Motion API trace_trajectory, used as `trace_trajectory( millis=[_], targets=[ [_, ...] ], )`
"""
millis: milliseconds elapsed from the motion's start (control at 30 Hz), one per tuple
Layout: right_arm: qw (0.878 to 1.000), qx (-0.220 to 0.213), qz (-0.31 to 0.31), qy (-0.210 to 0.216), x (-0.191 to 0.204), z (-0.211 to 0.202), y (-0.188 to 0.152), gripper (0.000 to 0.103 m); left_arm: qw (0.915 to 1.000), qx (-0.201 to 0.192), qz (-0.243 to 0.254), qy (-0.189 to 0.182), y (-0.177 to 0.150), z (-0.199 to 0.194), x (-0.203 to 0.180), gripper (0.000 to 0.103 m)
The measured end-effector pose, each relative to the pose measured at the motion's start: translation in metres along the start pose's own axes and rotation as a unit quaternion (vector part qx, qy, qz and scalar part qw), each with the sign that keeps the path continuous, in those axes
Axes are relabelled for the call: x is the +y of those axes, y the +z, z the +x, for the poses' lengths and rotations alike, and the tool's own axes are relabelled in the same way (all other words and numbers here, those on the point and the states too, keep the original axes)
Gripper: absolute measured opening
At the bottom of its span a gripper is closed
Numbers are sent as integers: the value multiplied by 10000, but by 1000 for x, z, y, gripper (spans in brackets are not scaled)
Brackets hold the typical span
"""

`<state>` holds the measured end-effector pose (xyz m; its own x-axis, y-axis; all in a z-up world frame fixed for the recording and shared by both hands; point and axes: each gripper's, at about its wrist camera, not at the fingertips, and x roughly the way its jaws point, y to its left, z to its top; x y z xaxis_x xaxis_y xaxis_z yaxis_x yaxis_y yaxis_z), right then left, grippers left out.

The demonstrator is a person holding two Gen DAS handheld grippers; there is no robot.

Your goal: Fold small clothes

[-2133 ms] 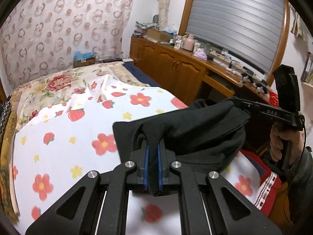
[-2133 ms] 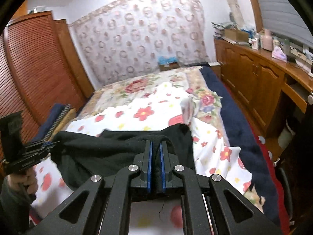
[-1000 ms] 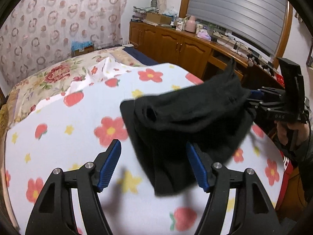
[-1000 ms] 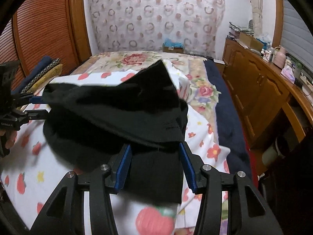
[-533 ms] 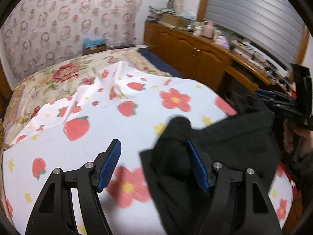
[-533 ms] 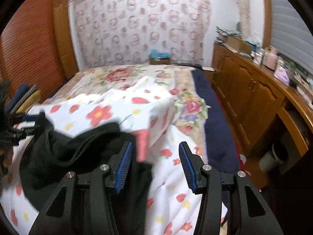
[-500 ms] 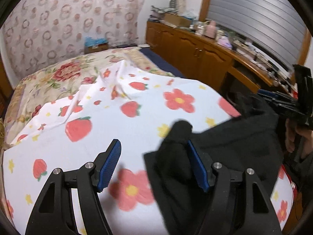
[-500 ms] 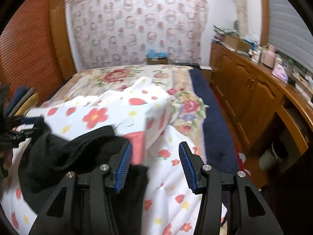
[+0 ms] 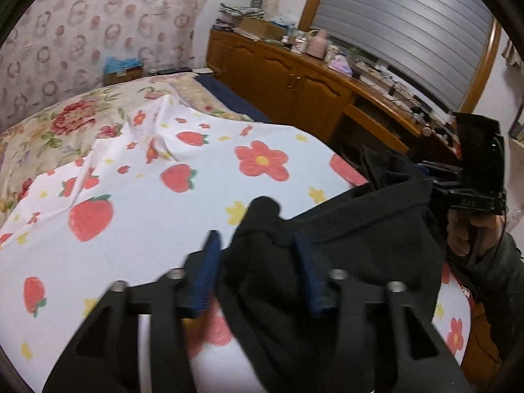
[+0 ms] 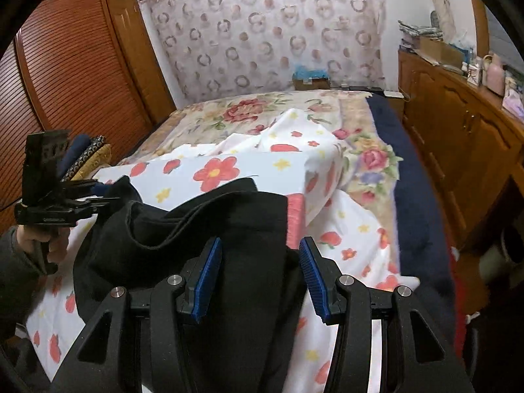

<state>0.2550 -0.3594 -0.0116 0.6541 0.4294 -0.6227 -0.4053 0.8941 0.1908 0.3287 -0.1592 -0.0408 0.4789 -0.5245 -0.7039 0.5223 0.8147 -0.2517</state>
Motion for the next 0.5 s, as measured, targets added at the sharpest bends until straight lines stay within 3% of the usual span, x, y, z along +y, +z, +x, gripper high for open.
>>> trace_trajectory(
  millis=[33, 67, 100, 200, 300, 367, 500],
  targets=[
    [10000, -5, 54, 72, 1, 1, -1, 43, 10000, -17, 28, -16, 0, 0, -1, 22],
    [9998, -31, 71, 171, 0, 0, 0, 22, 10000, -20, 91, 18, 0, 0, -4, 16],
    [9997, -54, 53, 237, -1, 1, 2, 10, 9999, -50, 125, 57, 0, -2, -5, 13],
    [9987, -341, -24, 371, -15, -14, 6, 7, 9989, -348, 165, 286, -2, -17, -6, 11],
    [9980, -571, 254, -90, -33, -20, 5, 5, 9976, -538, 0, 435, -2, -27, 3, 11],
    [9970, -387, 490, -449, -36, -17, -2, 5, 9976, -494, -19, 475, -1, -26, 5, 11],
    [9969, -165, 468, -614, -30, -9, -9, 5, 9975, -281, -2, 654, -2, -18, 4, 18]
  ],
)
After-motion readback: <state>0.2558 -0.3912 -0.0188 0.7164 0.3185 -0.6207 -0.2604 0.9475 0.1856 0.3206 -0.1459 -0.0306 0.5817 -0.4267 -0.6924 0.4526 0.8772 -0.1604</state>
